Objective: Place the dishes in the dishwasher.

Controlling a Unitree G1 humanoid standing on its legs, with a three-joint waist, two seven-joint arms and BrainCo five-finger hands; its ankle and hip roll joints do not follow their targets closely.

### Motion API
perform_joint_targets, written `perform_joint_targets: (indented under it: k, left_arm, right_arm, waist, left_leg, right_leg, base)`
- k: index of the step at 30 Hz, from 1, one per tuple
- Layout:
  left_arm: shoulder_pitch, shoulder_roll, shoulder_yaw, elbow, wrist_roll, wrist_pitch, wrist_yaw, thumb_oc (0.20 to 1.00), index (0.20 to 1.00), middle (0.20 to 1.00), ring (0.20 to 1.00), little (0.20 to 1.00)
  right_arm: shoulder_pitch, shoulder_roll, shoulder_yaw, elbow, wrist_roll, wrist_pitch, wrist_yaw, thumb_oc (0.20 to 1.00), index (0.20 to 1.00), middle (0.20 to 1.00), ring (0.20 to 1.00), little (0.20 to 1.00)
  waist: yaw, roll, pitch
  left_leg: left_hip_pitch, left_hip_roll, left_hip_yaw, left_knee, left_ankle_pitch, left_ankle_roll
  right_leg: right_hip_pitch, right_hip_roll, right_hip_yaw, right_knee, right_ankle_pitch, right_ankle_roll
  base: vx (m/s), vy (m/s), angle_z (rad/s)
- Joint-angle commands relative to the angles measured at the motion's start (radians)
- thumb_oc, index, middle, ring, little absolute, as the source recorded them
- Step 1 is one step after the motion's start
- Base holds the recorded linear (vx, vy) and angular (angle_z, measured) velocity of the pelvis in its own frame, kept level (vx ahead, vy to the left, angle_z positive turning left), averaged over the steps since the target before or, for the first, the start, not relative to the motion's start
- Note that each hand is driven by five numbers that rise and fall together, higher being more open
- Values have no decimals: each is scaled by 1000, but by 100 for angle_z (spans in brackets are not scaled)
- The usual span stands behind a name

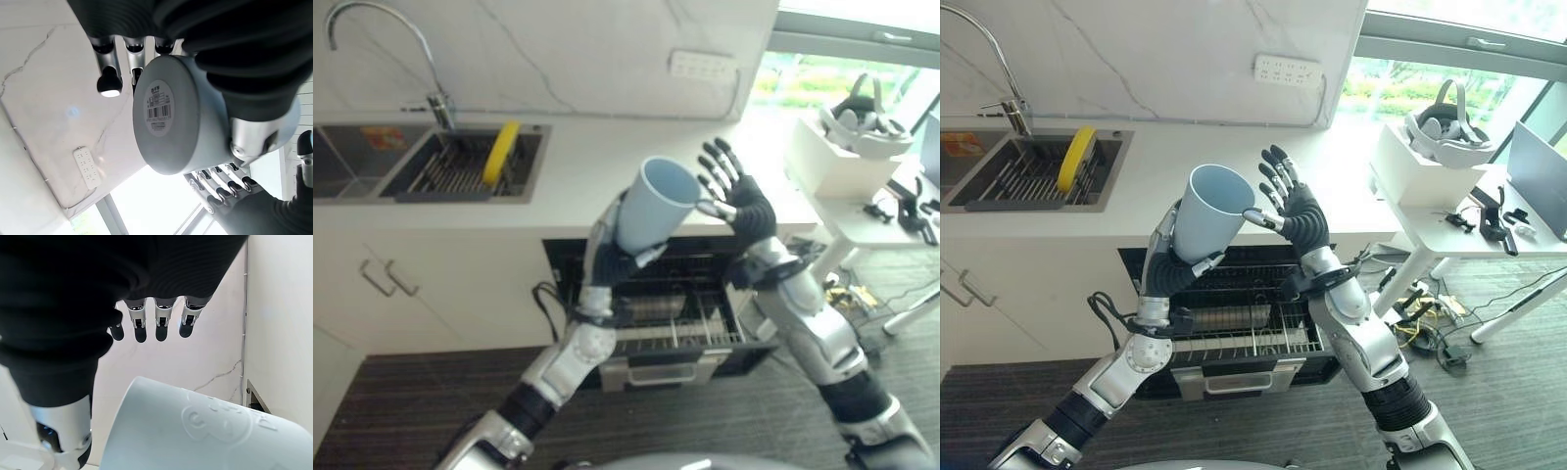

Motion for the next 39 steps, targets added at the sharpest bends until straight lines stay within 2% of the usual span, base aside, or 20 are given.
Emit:
perform_joint_targets:
  k: [1,17,36,39]
  left_arm:
    - [-134,11,-35,8,27,-35,32,200,200,200,200,200]
    - [-145,-1,-30,23,15,-20,57,200,200,200,200,200]
    - [-169,-6,-86,4,15,-13,-6,200,200,200,200,200]
    - [-175,-6,-109,-2,26,-29,-23,200,200,200,200,200]
  right_arm:
    - [-87,8,-19,-36,9,-18,-7,1000,1000,1000,1000,1000]
    - [-85,25,30,-35,-27,18,24,1000,1000,1000,1000,1000]
    - [-154,42,75,-54,-37,40,41,1000,1000,1000,1000,1000]
    - [-180,52,90,-56,-37,50,34,1000,1000,1000,1000,1000]
  waist:
    - [10,-1,13]
    - [3,4,8]
    - [11,3,12]
    - [18,4,13]
  left_leg:
    - [26,42,-36,0,-95,-5]
    - [31,41,-34,0,-95,-7]
    - [31,43,-42,0,-97,-8]
    - [28,43,-45,0,-96,-9]
  right_leg:
    - [7,-112,-14,27,-47,101]
    - [6,-118,-13,27,-44,101]
    - [3,-120,-13,32,-45,101]
    - [3,-122,-16,32,-45,101]
  base:
    - [0,0,0]
    - [0,0,0]
    - [0,0,0]
    - [0,0,0]
